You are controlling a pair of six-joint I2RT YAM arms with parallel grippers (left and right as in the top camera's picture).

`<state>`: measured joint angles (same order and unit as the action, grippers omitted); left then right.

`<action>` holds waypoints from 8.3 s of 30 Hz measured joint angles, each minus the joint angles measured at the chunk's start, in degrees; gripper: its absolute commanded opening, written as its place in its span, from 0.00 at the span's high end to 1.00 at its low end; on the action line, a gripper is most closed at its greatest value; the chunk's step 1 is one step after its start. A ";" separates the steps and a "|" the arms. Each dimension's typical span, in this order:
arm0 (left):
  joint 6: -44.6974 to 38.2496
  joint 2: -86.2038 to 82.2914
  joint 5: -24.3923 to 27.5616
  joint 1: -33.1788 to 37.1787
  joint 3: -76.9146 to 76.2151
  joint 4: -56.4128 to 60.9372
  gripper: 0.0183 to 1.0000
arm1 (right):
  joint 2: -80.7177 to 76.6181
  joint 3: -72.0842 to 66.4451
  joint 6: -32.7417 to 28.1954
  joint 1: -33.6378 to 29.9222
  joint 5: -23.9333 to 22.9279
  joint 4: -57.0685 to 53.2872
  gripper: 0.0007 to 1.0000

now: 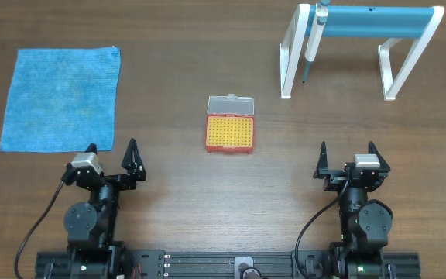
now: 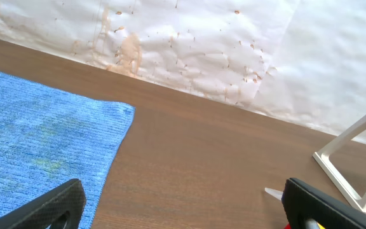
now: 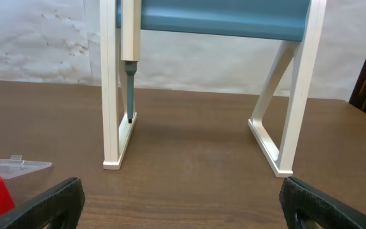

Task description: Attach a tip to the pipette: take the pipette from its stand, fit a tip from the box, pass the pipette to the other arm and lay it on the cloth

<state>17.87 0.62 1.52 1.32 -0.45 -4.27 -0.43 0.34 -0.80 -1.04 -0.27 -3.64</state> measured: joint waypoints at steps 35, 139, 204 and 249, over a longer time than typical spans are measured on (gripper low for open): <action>0.00 0.00 0.00 0.00 0.00 0.00 0.00 | 0.00 0.00 -0.02 0.00 0.00 0.00 0.00; 0.00 0.04 -0.02 0.00 0.00 0.00 0.00 | -97.07 40.94 9.07 3.91 -1.33 53.42 0.92; 0.00 0.04 -0.02 0.00 0.00 0.00 0.00 | -96.35 18.78 10.16 31.01 20.00 86.79 0.92; 0.00 0.04 -0.02 0.00 0.00 0.00 0.00 | -110.27 30.16 10.86 31.06 18.16 87.01 0.92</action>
<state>17.87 0.67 1.50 1.32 -0.45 -4.27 -110.69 30.50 10.07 30.02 17.89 83.37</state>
